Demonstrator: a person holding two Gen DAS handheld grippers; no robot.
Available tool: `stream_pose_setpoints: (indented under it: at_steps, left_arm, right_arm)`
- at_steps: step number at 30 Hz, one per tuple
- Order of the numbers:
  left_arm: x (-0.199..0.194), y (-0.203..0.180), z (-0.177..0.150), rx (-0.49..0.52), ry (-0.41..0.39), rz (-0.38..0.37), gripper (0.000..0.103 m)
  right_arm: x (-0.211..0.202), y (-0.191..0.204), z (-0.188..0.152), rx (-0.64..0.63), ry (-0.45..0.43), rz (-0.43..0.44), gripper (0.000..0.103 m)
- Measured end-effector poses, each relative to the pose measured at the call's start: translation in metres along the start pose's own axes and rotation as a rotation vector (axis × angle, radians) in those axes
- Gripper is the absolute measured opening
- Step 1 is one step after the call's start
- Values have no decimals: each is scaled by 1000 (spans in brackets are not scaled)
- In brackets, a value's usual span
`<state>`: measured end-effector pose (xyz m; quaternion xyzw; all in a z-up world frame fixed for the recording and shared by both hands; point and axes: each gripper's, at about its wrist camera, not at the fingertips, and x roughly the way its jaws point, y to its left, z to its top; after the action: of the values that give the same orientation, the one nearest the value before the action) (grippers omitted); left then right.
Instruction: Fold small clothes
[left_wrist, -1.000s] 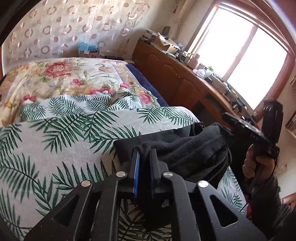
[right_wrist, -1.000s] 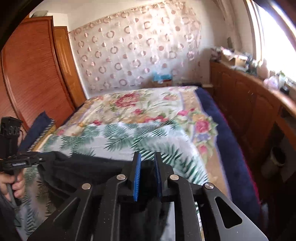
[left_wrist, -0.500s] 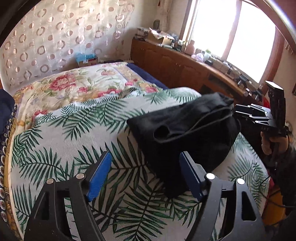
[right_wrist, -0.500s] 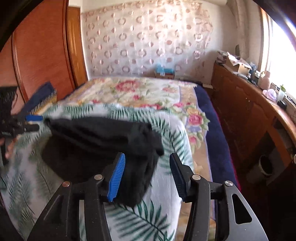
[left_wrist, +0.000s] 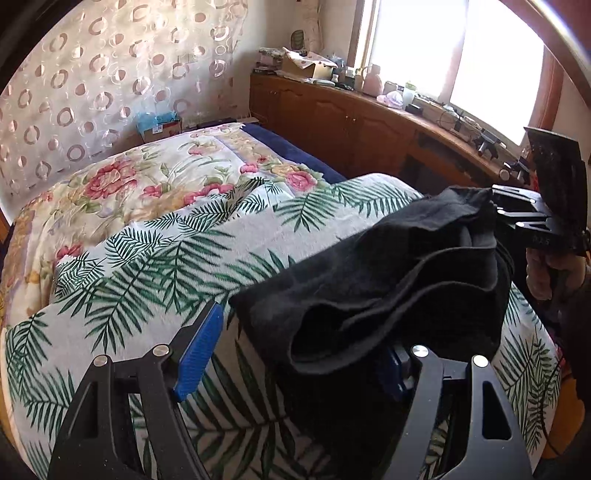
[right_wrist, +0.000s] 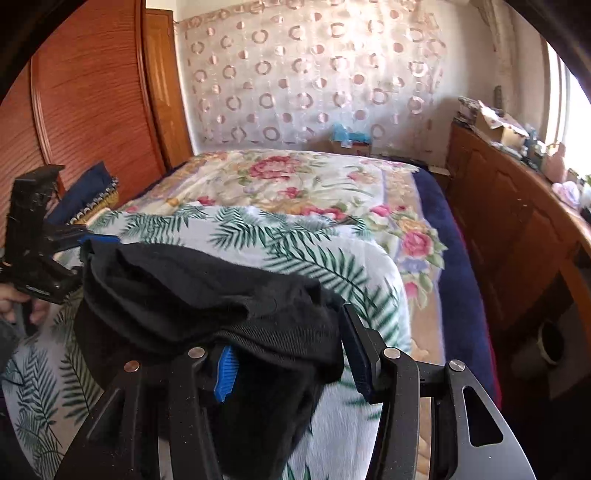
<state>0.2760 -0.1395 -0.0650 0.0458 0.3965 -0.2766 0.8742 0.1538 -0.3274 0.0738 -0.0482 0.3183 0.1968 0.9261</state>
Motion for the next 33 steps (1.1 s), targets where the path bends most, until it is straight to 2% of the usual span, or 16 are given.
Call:
stream_pose_setpoints:
  at_steps: [1, 4, 6, 10, 13, 16, 17, 19, 22, 24, 29, 33]
  left_arm:
    - [1, 2, 1, -6, -2, 4, 77]
    - [7, 10, 8, -37, 0, 29, 77]
    - [10, 16, 11, -55, -5, 62, 77]
    - [13, 26, 12, -85, -8, 100, 77]
    - [13, 32, 10, -102, -10, 134, 77]
    - [10, 36, 6, -127, -12, 129, 77]
    - [7, 37, 6, -136, -16, 122, 77]
    - [1, 38, 6, -144, -27, 117, 77]
    - [-7, 33, 7, -142, -49, 87, 77]
    - [-8, 28, 5, -132, -43, 66, 77]
    - [6, 24, -2, -143, 1, 21, 77]
    - [20, 26, -6, -185, 48, -20, 77]
  right_arm:
    - [2, -2, 1, -4, -1, 17, 30]
    - [4, -13, 2, 5, -18, 9, 25]
    - [5, -15, 4, 16, -14, -28, 25]
    - [9, -23, 11, 80, -19, -177, 25]
    - [-3, -34, 16, 140, -37, -187, 25]
    - [-16, -30, 14, 145, -47, -167, 25]
    - [-19, -27, 13, 140, -42, -166, 27]
    - [-23, -19, 8, 128, -34, -150, 46]
    - [-23, -13, 2, 109, -12, -118, 61]
    - [-18, -13, -2, 107, 14, -97, 66]
    - [-7, -21, -9, 125, 76, -88, 67]
    - [0, -28, -1, 157, 108, -61, 67]
